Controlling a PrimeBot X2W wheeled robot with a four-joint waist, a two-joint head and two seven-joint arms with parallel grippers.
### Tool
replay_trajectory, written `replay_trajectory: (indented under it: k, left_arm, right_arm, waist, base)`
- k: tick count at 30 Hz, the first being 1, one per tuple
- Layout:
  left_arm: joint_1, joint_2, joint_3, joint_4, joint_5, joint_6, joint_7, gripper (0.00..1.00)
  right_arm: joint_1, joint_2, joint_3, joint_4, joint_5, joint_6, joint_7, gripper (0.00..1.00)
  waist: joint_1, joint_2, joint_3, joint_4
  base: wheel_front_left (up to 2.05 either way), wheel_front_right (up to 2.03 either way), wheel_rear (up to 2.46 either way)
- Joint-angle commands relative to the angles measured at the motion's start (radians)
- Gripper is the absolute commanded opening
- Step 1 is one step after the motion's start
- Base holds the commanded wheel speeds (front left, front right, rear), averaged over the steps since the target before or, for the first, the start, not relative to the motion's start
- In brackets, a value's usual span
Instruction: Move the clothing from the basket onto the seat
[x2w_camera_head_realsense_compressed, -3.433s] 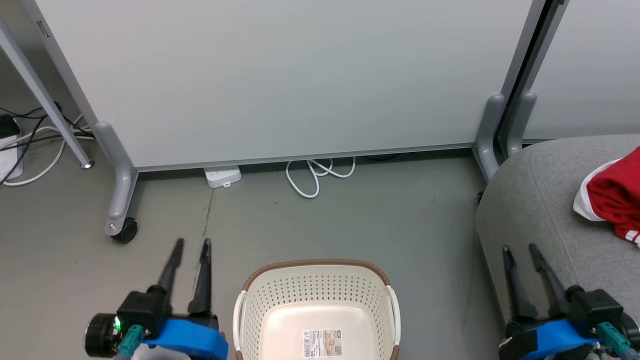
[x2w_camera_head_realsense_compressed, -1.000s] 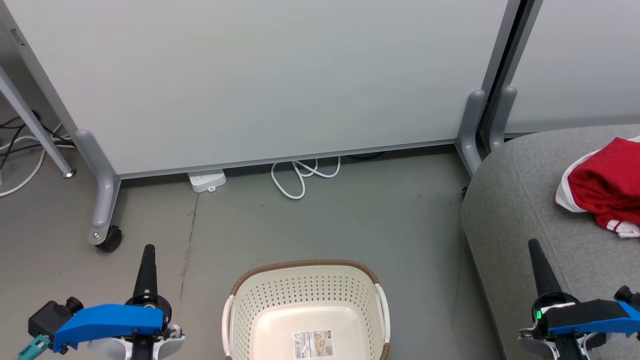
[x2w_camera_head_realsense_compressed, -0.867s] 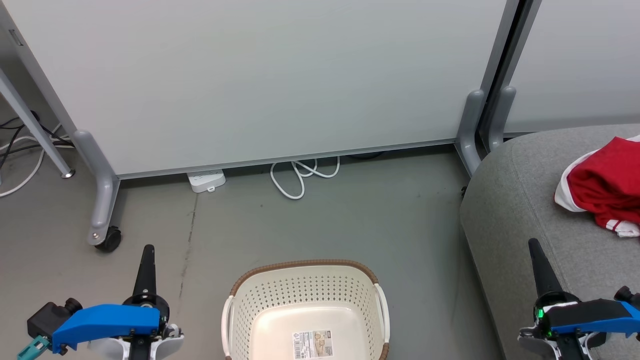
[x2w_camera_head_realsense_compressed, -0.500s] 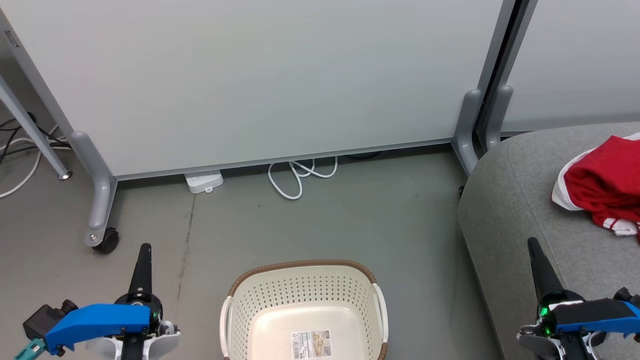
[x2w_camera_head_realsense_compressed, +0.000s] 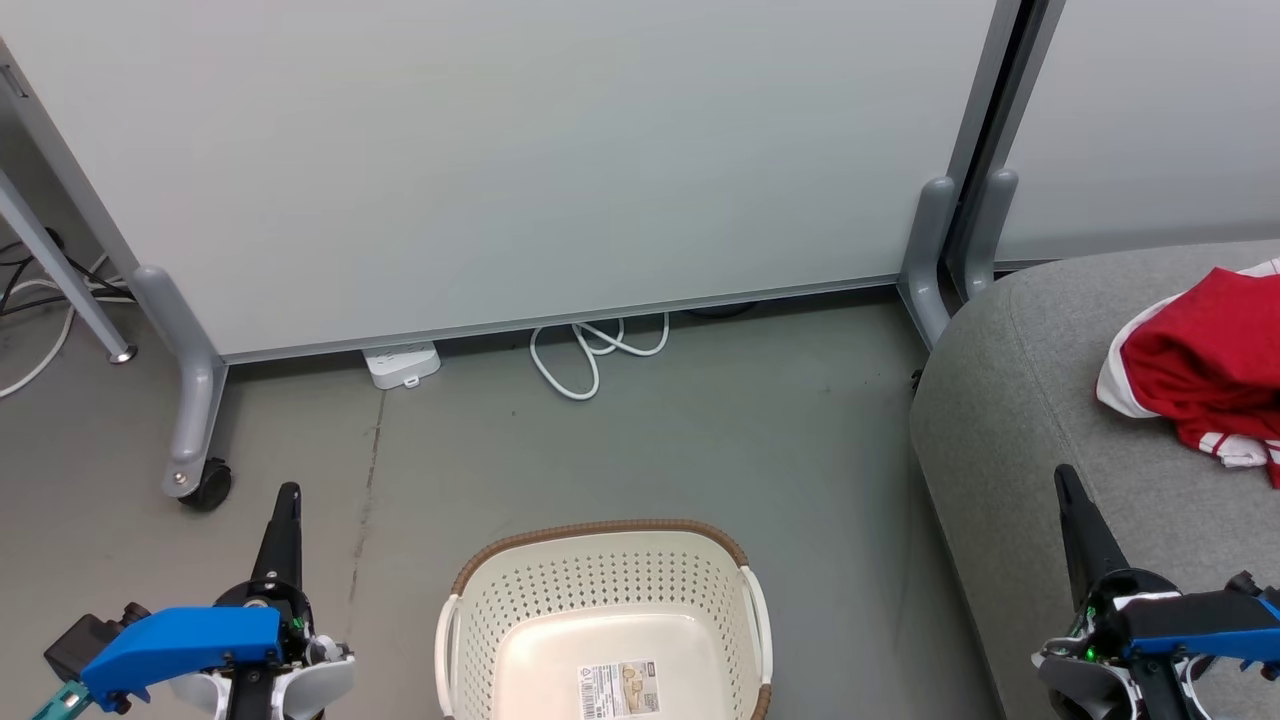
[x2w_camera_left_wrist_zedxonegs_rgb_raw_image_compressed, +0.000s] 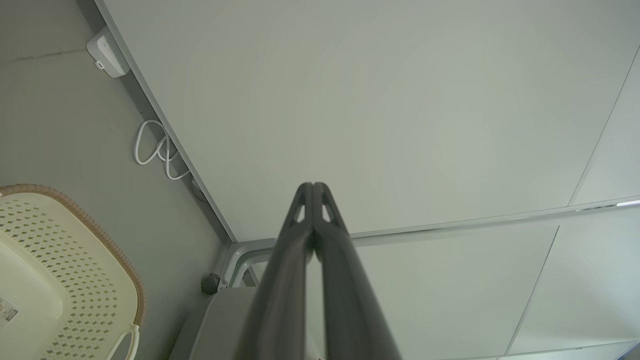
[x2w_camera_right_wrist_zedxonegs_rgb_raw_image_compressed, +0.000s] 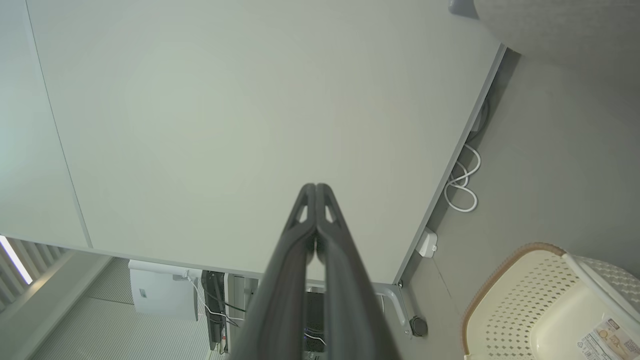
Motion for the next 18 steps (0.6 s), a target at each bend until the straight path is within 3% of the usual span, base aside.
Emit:
replay_trajectory:
  k: [1, 18]
  left_arm:
    - [-0.022, 0.000, 0.009, -0.007, -0.020, -0.010, 0.008, 0.00]
    - [-0.024, -0.001, 0.022, -0.009, -0.145, -0.010, 0.040, 0.00]
  right_arm:
    - [-0.015, -0.005, -0.003, -0.005, 0.025, 0.000, 0.009, 0.00]
    - [-0.022, -0.005, -0.006, -0.004, 0.154, 0.000, 0.040, 0.00]
  waist:
    - [0.0000, 0.0000, 0.000, -0.001]
    - [0.0000, 0.0000, 0.000, -0.011]
  base:
    - [0.00, 0.00, 0.00]
    - [0.00, 0.00, 0.00]
